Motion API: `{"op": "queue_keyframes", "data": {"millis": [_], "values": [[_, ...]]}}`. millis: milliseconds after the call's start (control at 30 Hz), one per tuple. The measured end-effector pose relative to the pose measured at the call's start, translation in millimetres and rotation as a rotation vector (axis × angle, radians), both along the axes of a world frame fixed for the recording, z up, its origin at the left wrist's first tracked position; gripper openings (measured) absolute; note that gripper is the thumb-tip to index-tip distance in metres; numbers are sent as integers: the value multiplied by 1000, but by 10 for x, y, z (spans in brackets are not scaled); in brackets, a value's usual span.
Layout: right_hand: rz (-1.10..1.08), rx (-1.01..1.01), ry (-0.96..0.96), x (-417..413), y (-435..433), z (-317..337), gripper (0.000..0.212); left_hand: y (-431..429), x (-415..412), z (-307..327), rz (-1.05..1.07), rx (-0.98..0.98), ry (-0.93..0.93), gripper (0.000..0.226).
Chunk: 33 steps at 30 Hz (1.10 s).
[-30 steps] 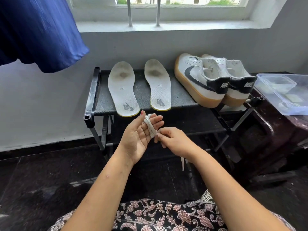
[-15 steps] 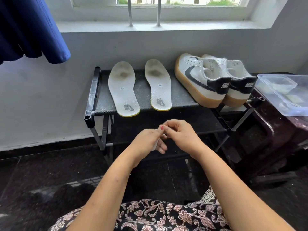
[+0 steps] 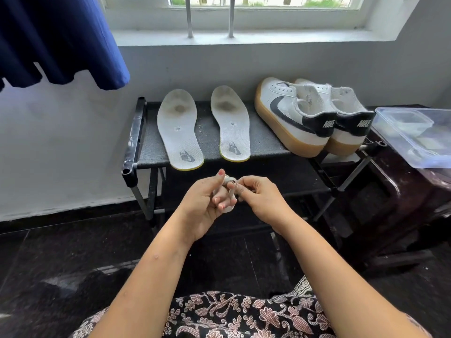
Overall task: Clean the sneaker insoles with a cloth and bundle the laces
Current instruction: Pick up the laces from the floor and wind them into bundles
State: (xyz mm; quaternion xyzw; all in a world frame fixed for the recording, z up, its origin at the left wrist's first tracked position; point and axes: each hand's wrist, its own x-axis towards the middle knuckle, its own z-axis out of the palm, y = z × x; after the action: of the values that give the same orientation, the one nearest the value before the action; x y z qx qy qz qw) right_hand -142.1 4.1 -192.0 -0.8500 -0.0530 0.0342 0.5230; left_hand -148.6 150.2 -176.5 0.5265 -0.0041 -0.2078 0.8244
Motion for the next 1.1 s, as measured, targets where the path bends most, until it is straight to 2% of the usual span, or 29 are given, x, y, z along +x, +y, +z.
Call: {"op": "queue_keyframes", "data": {"millis": [133,233,500,700,867,1033,1100], "values": [[29,31,32,-12,82,-39,24,-6,4,-9,47,-124,55,38],[66,68,88,-16,112,-62,17,-19,-15,6,28,-151,61,32],[130,182,175,-66,63,64,13,-23,0,-6,78,-112,39,32],[162,315,376,-43,80,104,30,-27,6,-11,139,-20,-27,32],[191,294,292,-53,83,87,30,-6,20,-37,98,-7,-41,30],[149,319,315,-40,78,67,16,29,33,-88,22,31,-22,31],[146,345,327,-39,82,58,17,20,16,-89,-13,56,-13,33]]}}
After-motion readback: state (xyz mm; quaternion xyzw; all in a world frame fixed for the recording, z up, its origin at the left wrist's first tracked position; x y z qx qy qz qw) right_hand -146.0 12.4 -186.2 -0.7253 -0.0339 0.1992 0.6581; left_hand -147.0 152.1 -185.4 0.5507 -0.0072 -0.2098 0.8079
